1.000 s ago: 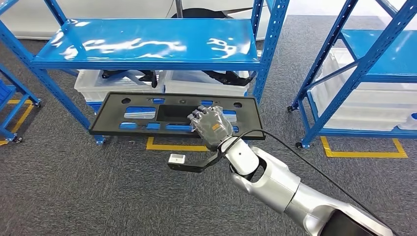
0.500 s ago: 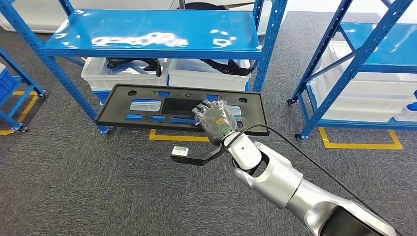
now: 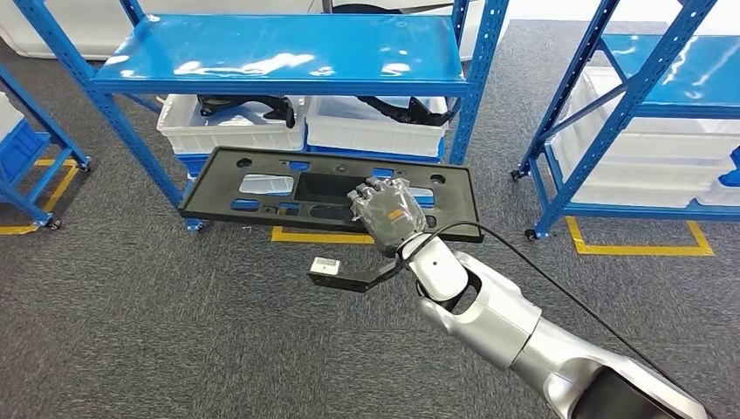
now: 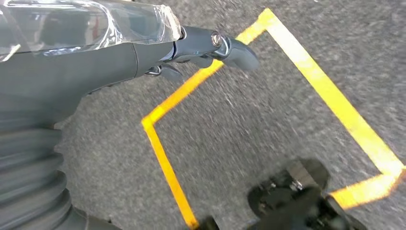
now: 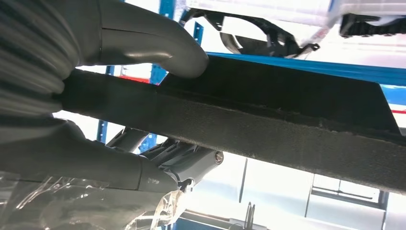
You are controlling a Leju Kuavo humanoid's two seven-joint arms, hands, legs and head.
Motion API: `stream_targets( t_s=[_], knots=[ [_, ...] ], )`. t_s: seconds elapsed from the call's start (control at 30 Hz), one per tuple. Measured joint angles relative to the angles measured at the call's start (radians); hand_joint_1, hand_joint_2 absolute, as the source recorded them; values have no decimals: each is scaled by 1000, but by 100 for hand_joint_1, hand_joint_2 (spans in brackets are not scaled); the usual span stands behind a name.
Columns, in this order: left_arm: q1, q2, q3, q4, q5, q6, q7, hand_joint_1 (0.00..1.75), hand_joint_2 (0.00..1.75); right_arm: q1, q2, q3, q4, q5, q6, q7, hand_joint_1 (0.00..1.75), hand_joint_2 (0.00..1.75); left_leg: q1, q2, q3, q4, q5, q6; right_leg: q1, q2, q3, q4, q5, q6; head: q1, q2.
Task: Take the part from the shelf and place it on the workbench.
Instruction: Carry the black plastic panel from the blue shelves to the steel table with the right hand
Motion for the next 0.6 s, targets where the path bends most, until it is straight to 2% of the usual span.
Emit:
stream_targets(
  t_s=[0.07,0.1,0.13,0.2,0.23,0.27,0.3,0.37,0.4,0.43,0.47,0.53,0.6],
  knots=[
    [1,0,0,0,-1,0,0,0,175,0,-1,0,0,0,2,2,175,175,2,0,-10,14,-11,-10,-4,-2,-4,-6,7,-7,0,0],
    [1,0,0,0,-2,0,0,0,175,0,-1,0,0,0,4,3,175,175,3,0,-24,43,-33,-17,-8,-3,-7,-9,12,-12,-1,0],
    [1,1,0,0,-2,0,0,0,175,1,-1,0,0,0,6,4,175,175,6,0,-46,97,-68,-23,-10,-4,-10,-10,16,-15,-2,0],
    [-1,1,0,0,-2,0,-1,0,175,3,-2,0,0,0,9,5,175,175,11,1,-104,242,-139,-36,-10,-6,-18,-9,22,-18,-3,0],
    [-3,1,1,0,-2,0,-1,0,175,6,-2,0,0,0,9,6,175,175,13,1,-123,295,-155,-40,-10,-7,-21,-9,24,-17,-3,0],
    [-4,1,1,0,-2,0,0,0,175,8,-2,0,0,-1,10,5,175,175,14,1,-123,310,-151,-42,-10,-7,-23,-9,26,-17,-3,0],
    [-4,2,1,0,-3,0,1,0,175,10,-2,0,0,-1,10,5,175,175,16,1,-104,283,-129,-44,-10,-6,-24,-8,28,-16,-3,0],
    [-3,2,0,0,-3,0,2,0,175,10,-2,0,0,-1,10,6,175,175,18,1,-28,140,-65,-42,-11,-5,-26,-6,29,-13,-3,0],
    [-2,2,0,0,-4,0,3,0,175,10,-2,-1,0,-1,10,6,175,175,16,0,7,73,-45,-38,-10,-5,-29,-5,30,-9,-3,0],
    [-2,2,0,0,-4,0,3,0,175,9,-2,-1,0,-1,9,6,175,175,13,0,29,26,-34,-34,-8,-4,-32,-4,32,-5,-2,0],
    [-1,2,0,0,-4,0,3,0,175,9,-2,-1,0,-1,9,6,175,175,10,-1,37,5,-33,-28,-7,-4,-36,-3,35,0,-2,0],
    [-1,2,0,0,-4,0,3,0,175,9,-2,-1,0,-1,9,6,175,175,9,-1,33,-2,-29,-15,-7,-3,-43,-1,39,11,-2,0],
    [-1,3,0,0,-4,0,3,0,175,8,-2,-1,0,-1,9,6,175,175,13,-1,28,-7,-21,1,-8,-2,-61,32,11,21,-2,0]
  ],
)
